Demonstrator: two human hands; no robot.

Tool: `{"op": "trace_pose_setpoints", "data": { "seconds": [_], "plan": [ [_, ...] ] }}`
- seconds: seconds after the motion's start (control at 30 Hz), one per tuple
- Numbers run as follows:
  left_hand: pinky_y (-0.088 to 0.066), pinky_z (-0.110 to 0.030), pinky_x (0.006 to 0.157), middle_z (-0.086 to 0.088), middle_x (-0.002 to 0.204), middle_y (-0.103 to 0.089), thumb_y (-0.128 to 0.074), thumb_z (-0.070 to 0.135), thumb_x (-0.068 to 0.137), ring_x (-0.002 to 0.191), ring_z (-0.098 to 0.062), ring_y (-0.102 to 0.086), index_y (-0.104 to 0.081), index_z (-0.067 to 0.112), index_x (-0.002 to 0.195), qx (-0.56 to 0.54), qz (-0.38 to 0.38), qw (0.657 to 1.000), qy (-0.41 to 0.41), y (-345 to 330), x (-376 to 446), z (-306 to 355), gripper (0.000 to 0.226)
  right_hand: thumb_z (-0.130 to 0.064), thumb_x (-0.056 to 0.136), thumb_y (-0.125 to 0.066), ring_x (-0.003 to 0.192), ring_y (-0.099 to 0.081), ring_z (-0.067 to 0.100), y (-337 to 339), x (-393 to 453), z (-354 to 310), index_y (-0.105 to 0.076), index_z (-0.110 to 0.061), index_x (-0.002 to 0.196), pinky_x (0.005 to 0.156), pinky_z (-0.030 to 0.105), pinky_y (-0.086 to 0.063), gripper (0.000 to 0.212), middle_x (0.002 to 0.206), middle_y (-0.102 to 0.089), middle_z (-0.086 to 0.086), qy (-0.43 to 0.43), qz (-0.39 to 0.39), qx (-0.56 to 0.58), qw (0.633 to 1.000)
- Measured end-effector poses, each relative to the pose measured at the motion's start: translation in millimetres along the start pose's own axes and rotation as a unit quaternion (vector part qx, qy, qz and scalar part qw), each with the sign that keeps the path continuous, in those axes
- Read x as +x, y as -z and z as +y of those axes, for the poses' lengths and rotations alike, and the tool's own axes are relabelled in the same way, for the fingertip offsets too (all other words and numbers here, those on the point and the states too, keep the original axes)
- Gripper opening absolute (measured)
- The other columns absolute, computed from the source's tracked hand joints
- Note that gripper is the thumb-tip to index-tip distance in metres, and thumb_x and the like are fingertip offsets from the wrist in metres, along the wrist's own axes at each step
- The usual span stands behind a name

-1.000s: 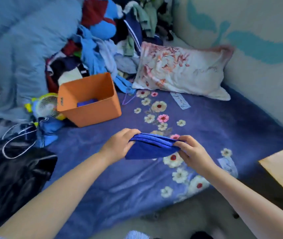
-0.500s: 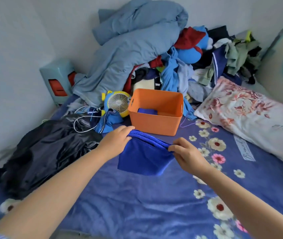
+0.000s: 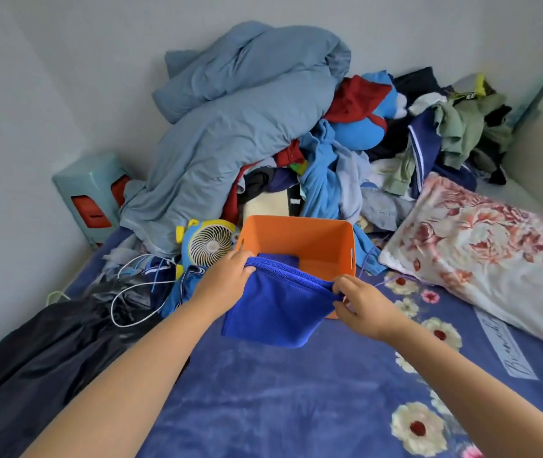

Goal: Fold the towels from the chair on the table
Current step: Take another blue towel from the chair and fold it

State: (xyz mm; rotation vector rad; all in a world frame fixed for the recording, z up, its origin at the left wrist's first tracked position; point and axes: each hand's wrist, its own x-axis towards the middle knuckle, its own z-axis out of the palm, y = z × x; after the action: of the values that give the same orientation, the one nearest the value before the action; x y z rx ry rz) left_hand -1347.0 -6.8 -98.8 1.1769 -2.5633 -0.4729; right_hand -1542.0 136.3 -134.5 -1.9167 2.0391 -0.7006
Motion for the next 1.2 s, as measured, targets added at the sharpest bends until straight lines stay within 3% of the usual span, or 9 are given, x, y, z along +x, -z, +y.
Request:
{"op": "trace_pose_setpoints", "data": {
  "seconds": [0.17,0.27,0.4,0.53,0.67,0.87,1.03,1.13,1.2],
  "plan": [
    [-0.038,-0.032,0.083,-0.011,0.112,-0.059,-0.044,0.015,0.095,0.105,-0.028,-0.052,-0.057,0.006,0.110,-0.016,-0.003,1.000,-0.016,-7,75,13,0.023,-0.024,0.087,-0.060,0.080,-0.049,0.025,10,47,35,-0.051,-0.005,0.087,0.066,0.026,-0.030,0.021,0.102,-0.054,0.013,-0.023,-0.014,-0.080,0.996],
    [-0.034,-0.025,0.080,-0.011,0.113,-0.060,-0.046,0.013,0.093,0.105,-0.027,-0.053,-0.058,0.004,0.111,-0.016,-0.001,1.000,-0.024,-10,113,9,0.023,-0.004,0.081,-0.064,0.082,-0.056,0.033,17,75,48,-0.053,-0.003,0.078,0.070,0.038,-0.042,0.011,0.093,-0.059,0.022,-0.033,0.062,-0.015,0.997],
    [-0.026,-0.018,0.068,-0.013,0.109,-0.060,-0.048,0.011,0.092,0.101,-0.026,-0.053,-0.057,0.003,0.109,-0.016,-0.033,0.999,-0.019,-24,148,-16,0.021,0.014,0.071,-0.063,0.075,-0.054,0.037,20,112,63,-0.041,-0.014,0.076,0.070,0.052,-0.048,0.035,0.078,-0.056,0.020,-0.079,0.145,0.090,0.982],
    [-0.031,-0.022,0.075,-0.016,0.114,-0.058,-0.048,0.009,0.093,0.105,-0.028,-0.052,-0.054,0.000,0.114,-0.061,-0.025,0.998,-0.006,-42,190,-33,0.024,0.014,0.077,-0.056,0.084,-0.053,0.036,10,156,84,-0.054,-0.004,0.086,0.079,0.043,-0.048,0.020,0.085,-0.050,0.006,-0.121,0.169,0.155,0.966],
    [-0.034,-0.024,0.088,-0.014,0.122,-0.055,-0.048,0.011,0.093,0.112,-0.027,-0.051,-0.051,0.002,0.120,-0.109,-0.010,0.994,0.013,-68,238,-48,0.028,0.014,0.079,-0.051,0.091,-0.050,0.017,-1,202,113,-0.054,-0.004,0.116,0.076,0.013,-0.039,0.041,0.101,-0.054,0.002,-0.186,0.186,0.196,0.945],
    [-0.030,-0.014,0.059,-0.005,0.097,-0.057,-0.048,0.013,0.094,0.084,-0.016,-0.049,-0.052,0.005,0.116,-0.166,-0.089,0.982,0.020,-141,299,-84,0.024,0.008,0.079,-0.053,0.095,-0.056,0.034,-34,249,177,-0.060,0.001,0.107,0.078,0.026,-0.040,0.030,0.104,-0.062,0.020,-0.261,0.123,0.116,0.950],
    [-0.033,-0.021,0.073,-0.006,0.104,-0.056,-0.046,0.017,0.095,0.093,-0.020,-0.051,-0.052,0.007,0.117,-0.161,-0.242,0.954,0.070,-222,319,-111,0.025,0.009,0.079,-0.049,0.095,-0.056,0.035,-86,259,222,-0.060,0.004,0.107,0.068,0.029,-0.034,0.030,0.101,-0.062,0.022,-0.361,0.016,0.086,0.929],
    [-0.033,-0.021,0.062,0.003,0.086,-0.050,-0.042,0.018,0.096,0.077,-0.015,-0.047,-0.051,0.013,0.101,-0.137,-0.305,0.938,0.091,-264,323,-120,0.011,0.010,0.078,-0.045,0.077,-0.049,0.032,-114,264,246,-0.052,0.003,0.071,0.047,0.032,-0.026,0.013,0.071,-0.054,0.018,-0.424,-0.073,0.045,0.901],
    [-0.027,-0.020,0.052,0.003,0.075,-0.043,-0.039,0.017,0.096,0.060,-0.009,-0.037,-0.044,0.013,0.087,-0.127,-0.326,0.930,0.113,-288,327,-123,0.011,0.009,0.077,-0.043,0.067,-0.044,0.027,-131,268,260,-0.036,-0.006,0.053,0.043,0.024,-0.023,0.029,0.055,-0.040,0.008,-0.457,-0.111,0.017,0.883]
  ]
}}
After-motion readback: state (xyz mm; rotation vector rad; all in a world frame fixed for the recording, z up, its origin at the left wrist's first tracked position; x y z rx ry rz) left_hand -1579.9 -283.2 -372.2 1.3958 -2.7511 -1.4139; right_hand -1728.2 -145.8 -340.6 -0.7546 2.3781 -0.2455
